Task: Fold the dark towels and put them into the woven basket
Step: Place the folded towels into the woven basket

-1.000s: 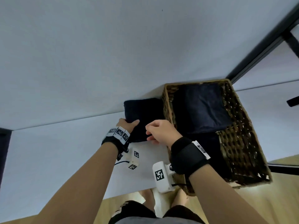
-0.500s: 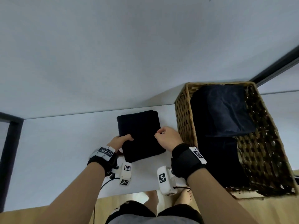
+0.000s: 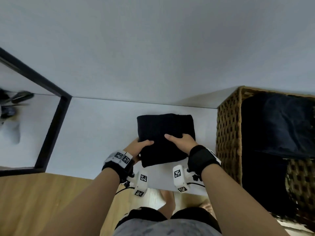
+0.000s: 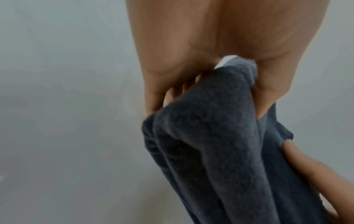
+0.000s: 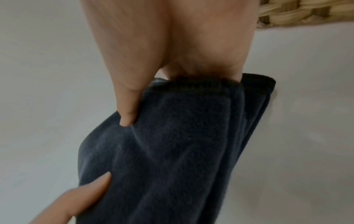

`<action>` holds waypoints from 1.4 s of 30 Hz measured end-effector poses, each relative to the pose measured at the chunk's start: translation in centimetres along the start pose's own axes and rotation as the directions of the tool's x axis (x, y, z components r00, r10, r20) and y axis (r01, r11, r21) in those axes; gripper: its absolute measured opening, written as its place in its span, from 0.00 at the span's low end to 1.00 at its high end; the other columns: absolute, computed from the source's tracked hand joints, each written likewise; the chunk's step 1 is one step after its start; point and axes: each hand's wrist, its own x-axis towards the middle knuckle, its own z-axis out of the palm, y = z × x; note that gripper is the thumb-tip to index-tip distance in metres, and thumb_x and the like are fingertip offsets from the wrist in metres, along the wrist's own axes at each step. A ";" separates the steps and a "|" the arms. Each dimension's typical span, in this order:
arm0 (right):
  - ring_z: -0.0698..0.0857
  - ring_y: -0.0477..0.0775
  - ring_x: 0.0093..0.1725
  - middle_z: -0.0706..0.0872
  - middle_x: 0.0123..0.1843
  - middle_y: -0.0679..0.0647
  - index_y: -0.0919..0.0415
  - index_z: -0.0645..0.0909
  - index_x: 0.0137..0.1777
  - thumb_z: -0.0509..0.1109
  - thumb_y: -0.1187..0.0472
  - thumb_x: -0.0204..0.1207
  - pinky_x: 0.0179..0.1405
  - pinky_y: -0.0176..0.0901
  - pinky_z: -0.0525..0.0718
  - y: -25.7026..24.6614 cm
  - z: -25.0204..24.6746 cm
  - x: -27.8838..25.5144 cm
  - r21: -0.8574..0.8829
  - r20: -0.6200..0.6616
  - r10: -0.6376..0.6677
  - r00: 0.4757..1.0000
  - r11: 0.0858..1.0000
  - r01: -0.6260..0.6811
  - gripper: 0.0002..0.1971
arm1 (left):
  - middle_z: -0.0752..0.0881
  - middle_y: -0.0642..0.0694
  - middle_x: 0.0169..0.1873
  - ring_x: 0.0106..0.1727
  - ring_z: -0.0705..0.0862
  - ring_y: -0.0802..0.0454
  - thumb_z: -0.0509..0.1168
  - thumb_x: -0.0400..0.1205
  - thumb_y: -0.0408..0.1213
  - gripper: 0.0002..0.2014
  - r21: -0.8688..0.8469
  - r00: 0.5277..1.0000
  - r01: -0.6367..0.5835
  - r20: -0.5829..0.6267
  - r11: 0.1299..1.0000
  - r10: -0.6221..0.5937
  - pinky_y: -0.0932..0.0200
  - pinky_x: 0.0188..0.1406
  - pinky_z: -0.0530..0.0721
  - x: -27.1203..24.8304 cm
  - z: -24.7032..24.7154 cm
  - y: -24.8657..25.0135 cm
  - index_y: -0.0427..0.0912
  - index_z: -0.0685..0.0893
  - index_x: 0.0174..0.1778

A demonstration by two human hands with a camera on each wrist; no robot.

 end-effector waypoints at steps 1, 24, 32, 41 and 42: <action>0.87 0.52 0.55 0.89 0.57 0.51 0.52 0.84 0.57 0.81 0.39 0.65 0.61 0.46 0.85 -0.2 -0.1 -0.3 0.045 0.016 0.001 1.000 0.999 -0.002 0.25 | 0.86 0.40 0.63 0.65 0.84 0.40 0.71 0.80 0.35 0.22 -0.013 1.000 -0.017 0.023 1.000 0.017 0.39 0.68 0.80 -0.4 0.0 0.1 0.43 0.78 0.71; 0.84 0.52 0.62 0.84 0.65 0.44 0.42 0.73 0.73 0.63 0.35 0.73 0.67 0.53 0.80 7.0 -27.8 -23.2 -0.030 -0.459 -0.260 0.849 0.960 0.278 0.29 | 0.90 0.41 0.56 0.57 0.89 0.44 0.80 0.68 0.42 0.29 0.247 0.891 -0.164 0.452 0.955 0.036 0.46 0.56 0.88 -12.9 30.1 3.2 0.39 0.84 0.65; 0.85 0.57 0.52 0.85 0.52 0.54 0.61 0.78 0.62 0.67 0.43 0.74 0.57 0.49 0.83 14.1 -30.3 -21.5 -0.033 -0.246 0.129 0.961 0.989 -0.141 0.25 | 0.87 0.31 0.59 0.63 0.85 0.34 0.79 0.69 0.55 0.36 0.429 0.940 0.080 0.269 0.900 -0.212 0.38 0.68 0.80 -12.7 33.8 -2.4 0.37 0.82 0.67; 0.79 0.63 0.68 0.76 0.74 0.62 0.66 0.60 0.82 0.70 0.56 0.77 0.68 0.51 0.78 14.0 -29.6 -16.7 -0.084 -0.206 0.091 0.974 0.990 -0.110 0.37 | 0.85 0.35 0.62 0.59 0.85 0.36 0.73 0.77 0.51 0.32 0.647 0.994 0.088 -0.003 0.757 -0.113 0.42 0.64 0.83 -9.5 35.6 -2.6 0.33 0.76 0.71; 0.78 0.64 0.70 0.75 0.74 0.63 0.65 0.56 0.83 0.71 0.58 0.77 0.71 0.54 0.77 14.2 -29.5 -16.4 -0.089 -0.209 0.090 0.974 0.990 -0.110 0.39 | 0.85 0.36 0.63 0.59 0.85 0.36 0.73 0.77 0.50 0.32 0.704 0.995 0.085 -0.026 0.705 -0.094 0.43 0.63 0.83 -9.2 35.7 -2.7 0.33 0.76 0.71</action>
